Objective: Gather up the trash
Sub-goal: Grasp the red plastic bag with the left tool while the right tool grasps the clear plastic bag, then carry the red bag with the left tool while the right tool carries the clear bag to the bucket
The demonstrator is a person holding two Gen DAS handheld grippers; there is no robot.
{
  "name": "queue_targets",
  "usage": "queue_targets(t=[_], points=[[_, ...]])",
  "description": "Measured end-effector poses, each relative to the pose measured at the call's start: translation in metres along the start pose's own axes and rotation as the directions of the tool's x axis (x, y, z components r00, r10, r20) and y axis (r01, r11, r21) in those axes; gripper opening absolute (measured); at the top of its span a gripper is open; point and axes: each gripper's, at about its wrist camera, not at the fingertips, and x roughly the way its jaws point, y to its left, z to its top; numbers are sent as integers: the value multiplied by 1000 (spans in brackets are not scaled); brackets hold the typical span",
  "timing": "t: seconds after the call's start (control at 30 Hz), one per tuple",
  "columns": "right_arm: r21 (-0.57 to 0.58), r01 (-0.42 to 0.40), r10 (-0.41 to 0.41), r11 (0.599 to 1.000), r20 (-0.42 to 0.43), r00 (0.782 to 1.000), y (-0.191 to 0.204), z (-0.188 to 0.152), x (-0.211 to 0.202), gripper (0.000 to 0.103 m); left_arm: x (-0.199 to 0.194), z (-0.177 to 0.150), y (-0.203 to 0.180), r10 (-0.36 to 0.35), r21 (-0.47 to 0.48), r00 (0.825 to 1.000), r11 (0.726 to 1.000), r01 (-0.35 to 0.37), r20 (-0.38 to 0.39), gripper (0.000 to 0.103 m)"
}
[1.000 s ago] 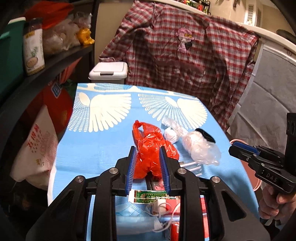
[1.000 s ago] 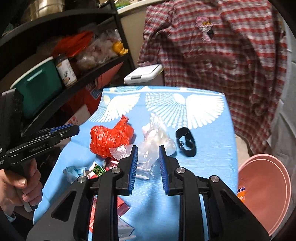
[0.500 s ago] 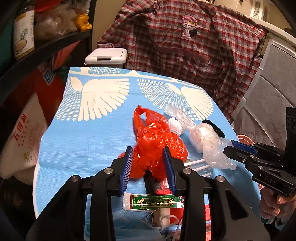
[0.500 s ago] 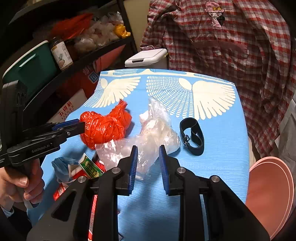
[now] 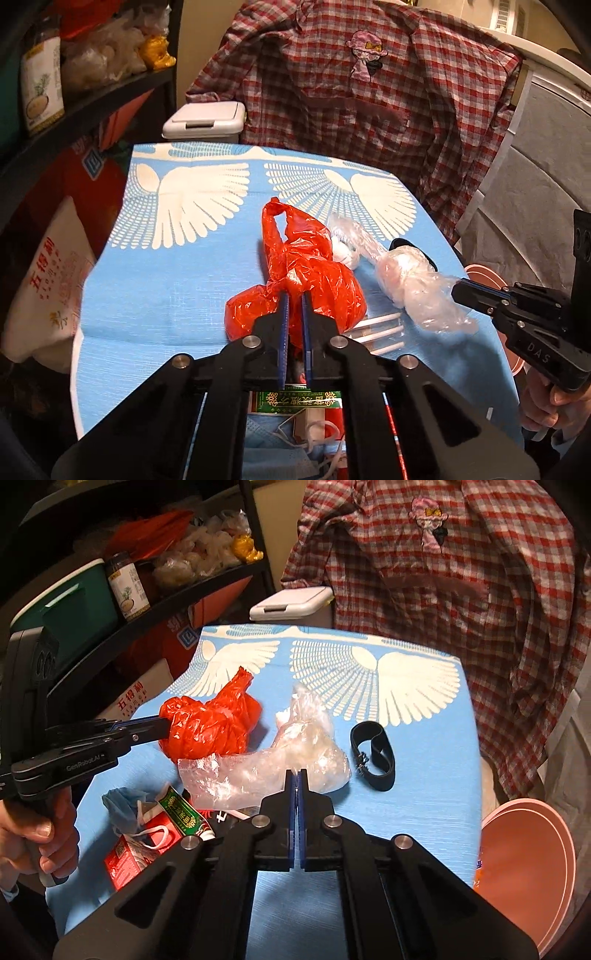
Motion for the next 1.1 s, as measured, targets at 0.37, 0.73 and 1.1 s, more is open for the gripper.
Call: queue_targets(t=[0.37, 0.73, 1.1], points=[[-4, 6, -5, 1000, 66, 998, 3, 3, -28, 1, -40, 7, -4, 24, -16, 996, 1000, -23, 86, 6], [10, 24, -25, 1000, 138, 990, -1, 2, -71, 1, -72, 3, -24, 21, -27, 989, 1000, -17, 150, 6], [28, 61, -65, 998, 186, 980, -12, -9, -114, 1, -88, -4, -56, -11, -4, 984, 1000, 12, 175, 6]])
